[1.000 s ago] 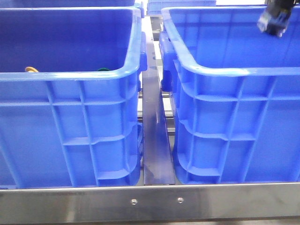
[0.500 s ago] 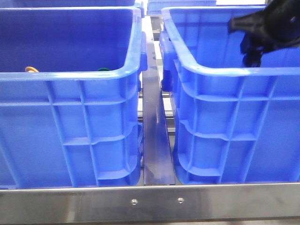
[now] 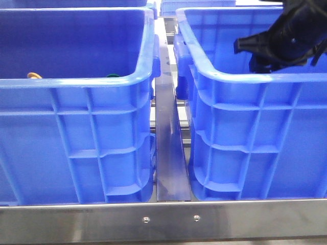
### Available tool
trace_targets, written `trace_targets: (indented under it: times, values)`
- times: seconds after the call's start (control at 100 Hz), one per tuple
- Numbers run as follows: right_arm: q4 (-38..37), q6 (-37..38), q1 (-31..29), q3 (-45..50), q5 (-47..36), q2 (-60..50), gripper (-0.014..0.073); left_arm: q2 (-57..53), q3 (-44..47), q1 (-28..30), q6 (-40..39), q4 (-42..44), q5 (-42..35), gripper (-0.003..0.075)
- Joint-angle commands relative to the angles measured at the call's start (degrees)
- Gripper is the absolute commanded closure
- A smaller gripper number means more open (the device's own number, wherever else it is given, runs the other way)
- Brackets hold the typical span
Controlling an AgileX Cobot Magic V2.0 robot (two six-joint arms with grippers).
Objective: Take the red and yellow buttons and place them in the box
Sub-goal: 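Lower the red button into the empty bin and open the right gripper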
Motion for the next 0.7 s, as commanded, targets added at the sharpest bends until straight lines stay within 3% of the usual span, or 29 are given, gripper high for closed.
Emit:
trace_targets:
  times: [0.0, 0.26, 0.52, 0.69]
  values:
    - [-1.3, -0.5, -0.1, -1.6, 0.0, -1.8, 0.0395, -0.2, -1.5, 0.2, -0.1, -0.2, -4.4, 0.0741]
    - [-0.5, -0.5, -0.1, -1.5, 0.0, -1.5, 0.0357, -0.2, -1.5, 0.2, -0.1, -0.2, -4.2, 0.0741]
    - [2.8, -0.5, -0.1, -0.7, 0.3, -3.4, -0.0002, -0.2, -1.5, 0.2, -0.1, -0.2, -4.1, 0.0741]
    - [3.0, -0.5, -0.1, 0.3, 0.7, -6.8, -0.0043, -0.2, -1.5, 0.2, -0.1, -0.2, -4.1, 0.0741]
